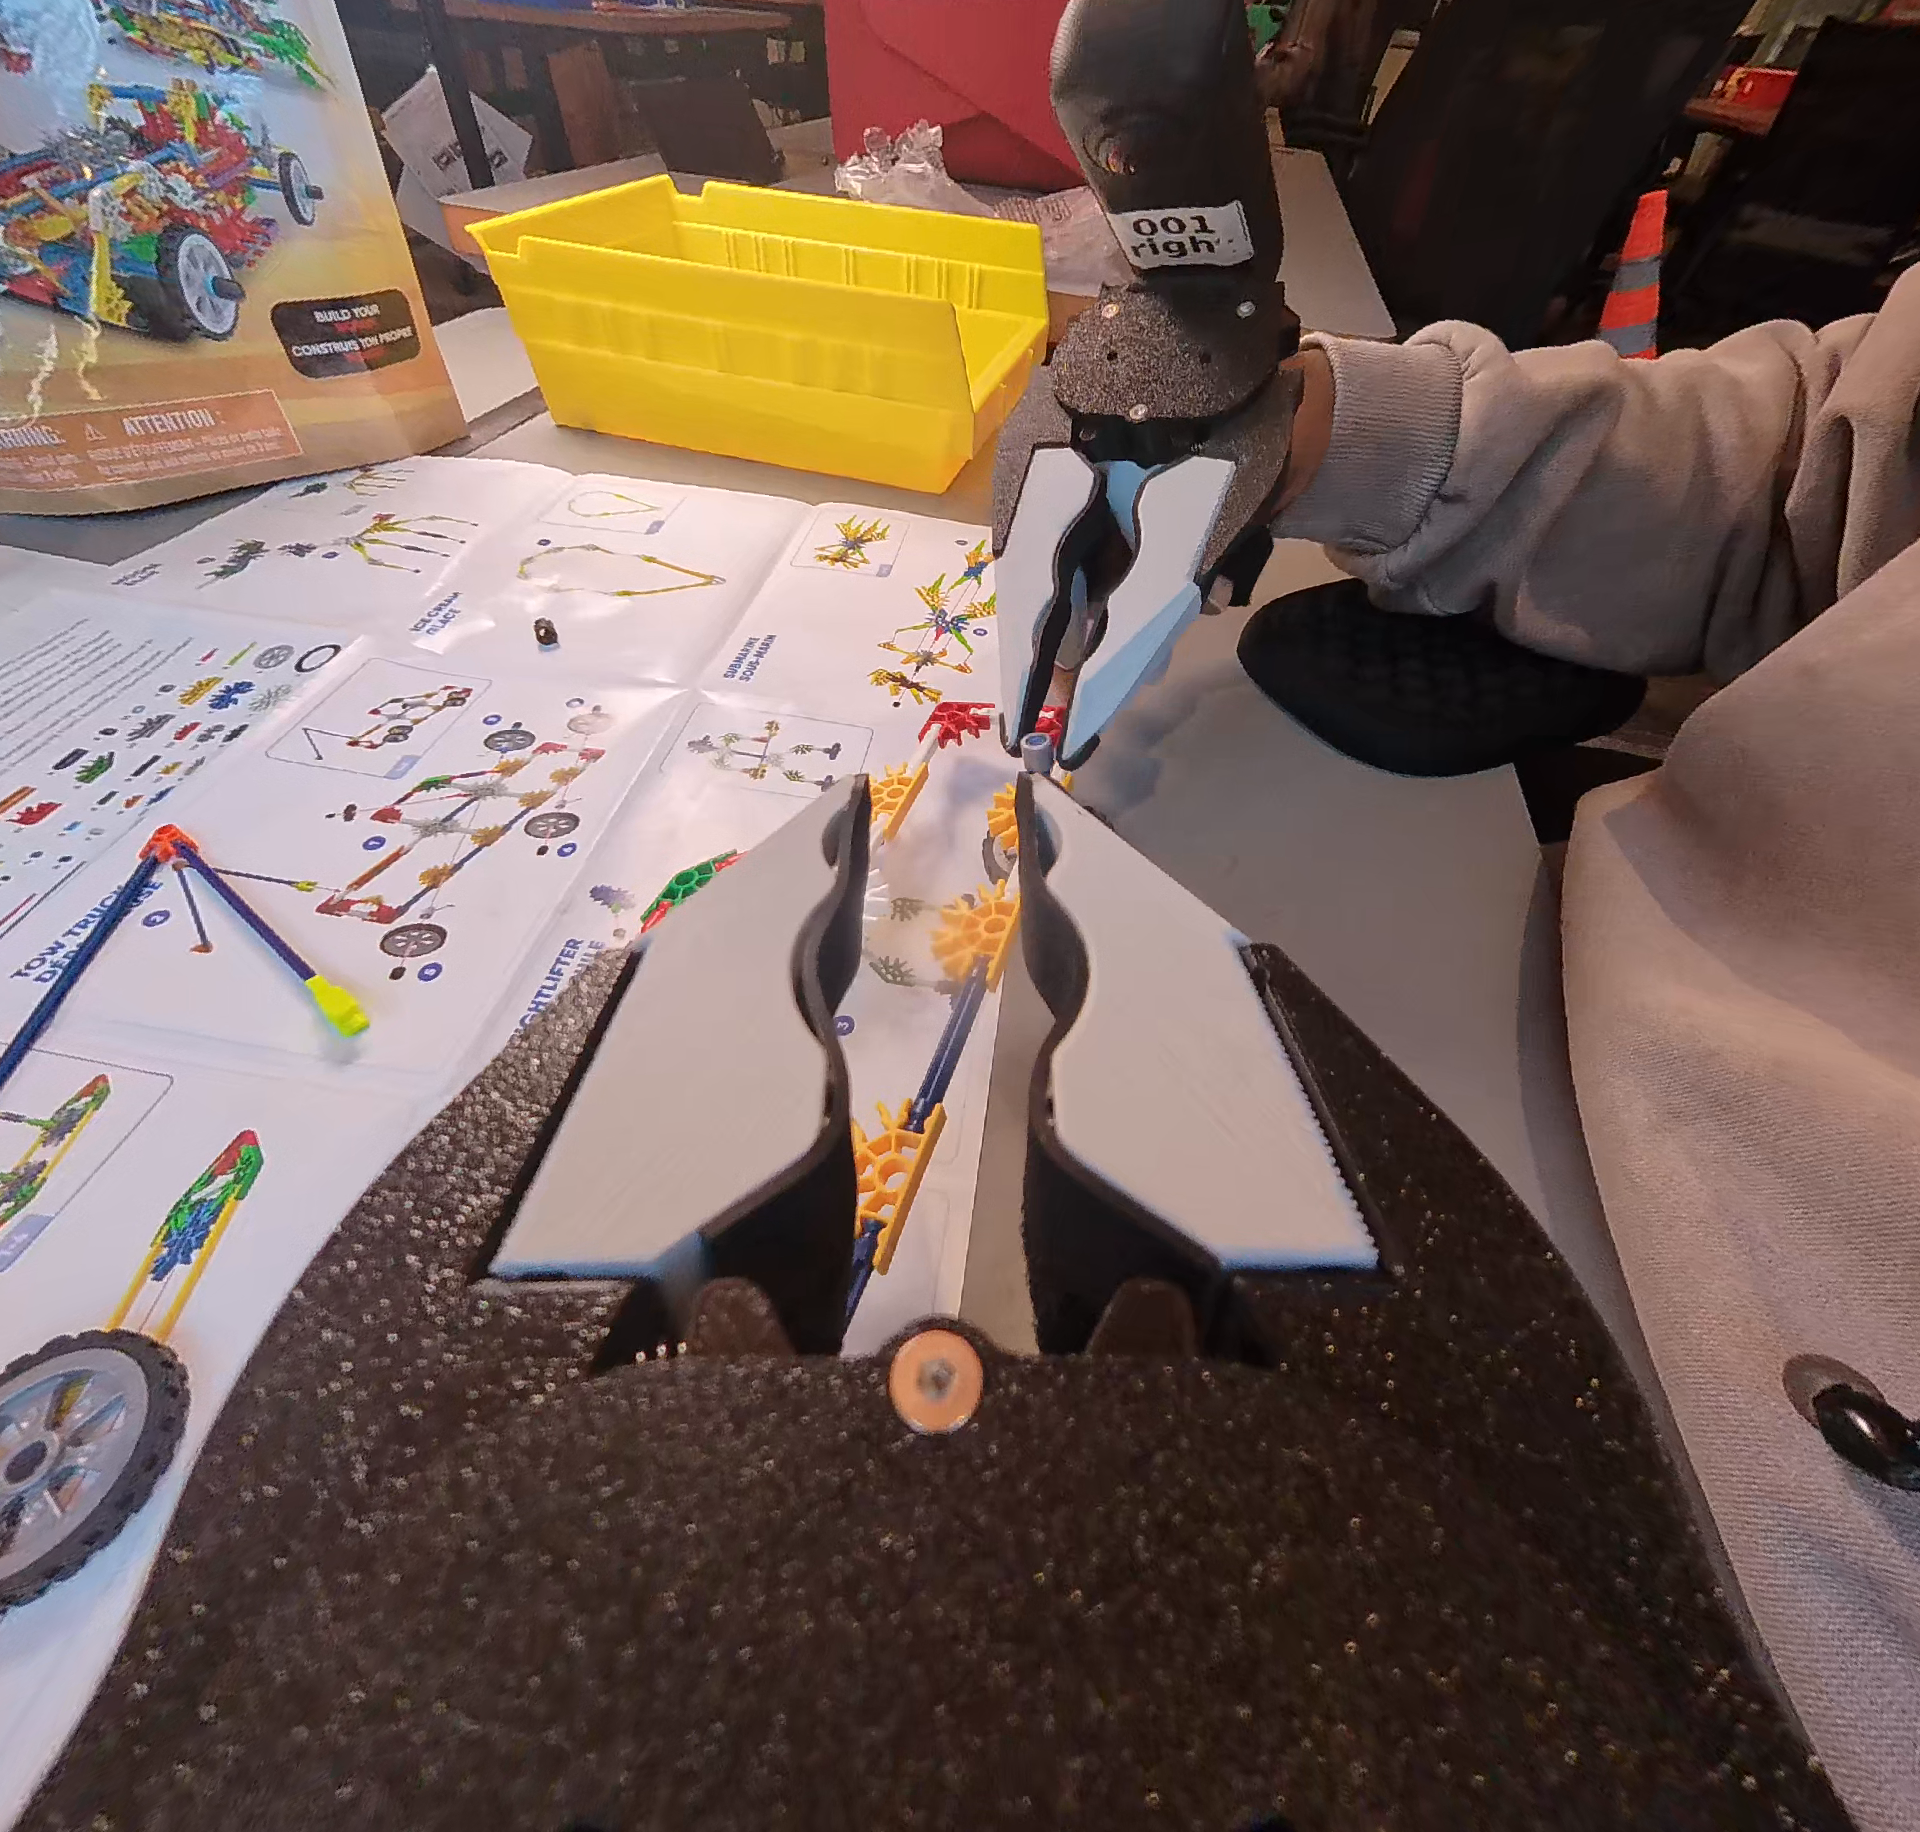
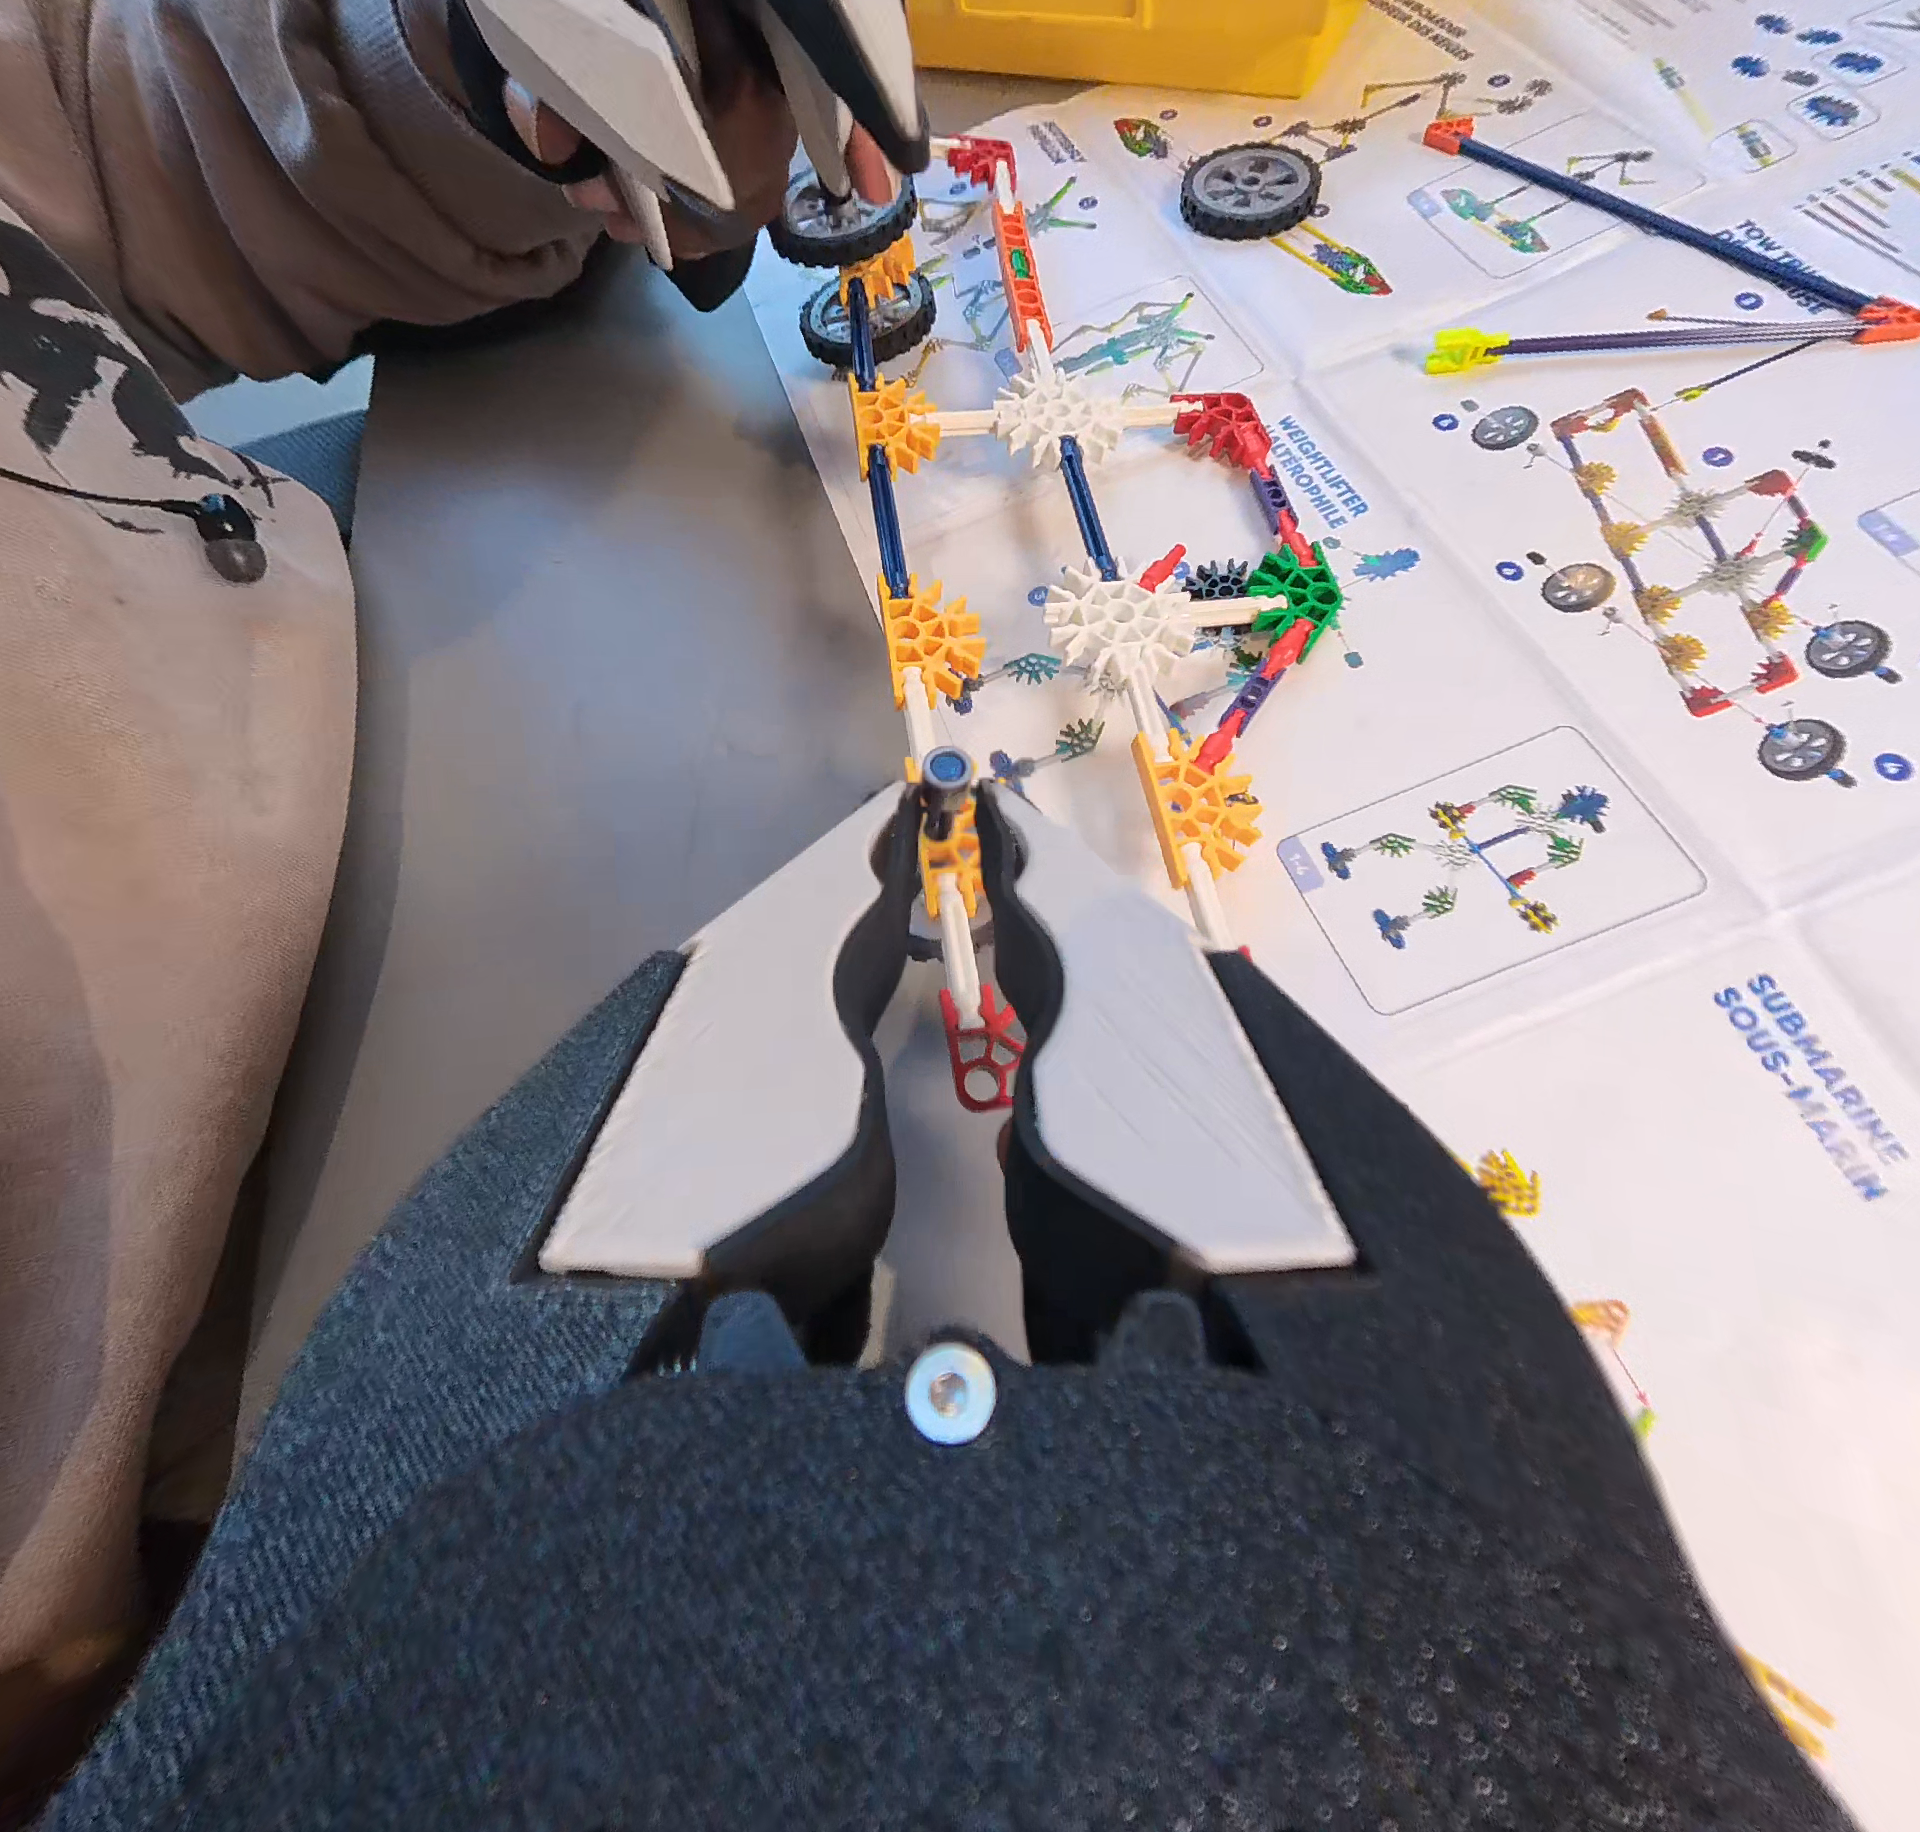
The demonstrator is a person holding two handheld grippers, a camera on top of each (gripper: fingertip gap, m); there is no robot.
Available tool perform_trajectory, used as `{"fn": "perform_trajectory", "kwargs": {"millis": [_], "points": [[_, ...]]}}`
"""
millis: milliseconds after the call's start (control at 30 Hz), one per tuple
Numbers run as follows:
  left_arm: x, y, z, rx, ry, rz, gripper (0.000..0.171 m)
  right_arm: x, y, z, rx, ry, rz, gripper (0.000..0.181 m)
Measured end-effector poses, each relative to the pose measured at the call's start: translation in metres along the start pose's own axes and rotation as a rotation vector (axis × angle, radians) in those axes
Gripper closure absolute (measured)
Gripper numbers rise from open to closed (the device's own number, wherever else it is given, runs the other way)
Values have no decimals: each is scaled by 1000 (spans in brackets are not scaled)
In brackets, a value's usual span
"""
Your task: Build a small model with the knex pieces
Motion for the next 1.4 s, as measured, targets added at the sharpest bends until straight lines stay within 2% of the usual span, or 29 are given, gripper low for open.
{"fn": "perform_trajectory", "kwargs": {"millis": [133,267,333,433,533,633,700,900,1067,1133,1167,1200,1333,1400], "points": [[-1,0,-1,-4,-2,2,145,-3,-1,-2,-37,-38,-12,160],[-2,0,-2,-7,-6,5,145,0,-8,10,29,-27,-31,161],[-2,1,-2,-8,-5,9,146,0,-9,16,60,-1,-25,167],[-2,1,-2,-7,-5,9,146,-1,-1,6,-36,-25,-30,176],[-3,0,-2,-6,-3,12,146,-5,6,-7,-154,-137,-59,181],[-3,0,-2,-7,-1,14,146,-5,3,-6,-188,-167,-74,167],[-3,0,-2,-10,2,16,146,-5,1,-3,-172,-161,-68,167],[-16,-13,2,-26,23,100,146,2,-5,10,-70,-129,-107,164],[-68,-58,-1,-49,-89,349,146,28,-15,40,184,-62,-247,141],[-91,-79,-12,-105,-129,463,146,42,-18,48,293,-29,-311,144],[-99,-86,-19,-142,-150,498,144,49,-21,48,333,-15,-347,170],[-106,-91,-27,-184,-173,520,142,55,-23,48,372,-8,-375,181],[-124,-93,-61,-370,-229,545,132,66,-30,45,449,41,-406,181],[-131,-89,-71,-438,-250,537,127,73,-33,41,472,70,-429,161]]}}
Point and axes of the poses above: each gripper's, where its closed fingertips meet, y out along the fingers, z out of its top, x = y × z across the jaws, the point moved 4 cm from there along -y, back along the fingers, and after that the axes turned 9 degrees about -z, right-handed, at the moved point
